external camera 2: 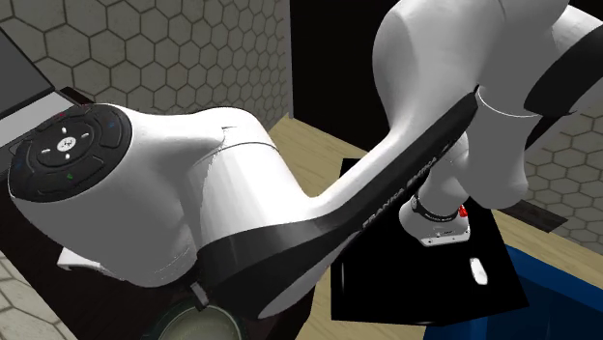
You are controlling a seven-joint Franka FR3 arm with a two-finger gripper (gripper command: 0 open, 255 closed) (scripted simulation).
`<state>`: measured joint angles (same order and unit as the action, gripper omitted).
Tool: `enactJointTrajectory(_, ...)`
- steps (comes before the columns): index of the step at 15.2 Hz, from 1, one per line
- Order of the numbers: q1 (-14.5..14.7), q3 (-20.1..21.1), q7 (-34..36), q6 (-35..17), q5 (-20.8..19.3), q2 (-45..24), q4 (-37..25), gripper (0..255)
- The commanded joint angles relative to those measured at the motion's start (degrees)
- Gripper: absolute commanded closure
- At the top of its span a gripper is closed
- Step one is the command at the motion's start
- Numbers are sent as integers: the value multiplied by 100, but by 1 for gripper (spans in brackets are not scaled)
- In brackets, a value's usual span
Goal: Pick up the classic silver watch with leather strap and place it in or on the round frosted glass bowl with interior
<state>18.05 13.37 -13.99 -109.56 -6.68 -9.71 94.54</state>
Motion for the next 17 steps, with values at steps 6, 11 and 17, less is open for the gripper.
enactJointTrajectory(6, 667, 204, 757, 751, -423, -1307, -1945, 255)
enactJointTrajectory(11, 1018, 218, 1006, 1044, -607, -1978, -2869, 255)
enactJointTrajectory(17, 958, 215, 1062, 546, -608, -1912, -2300, 255)
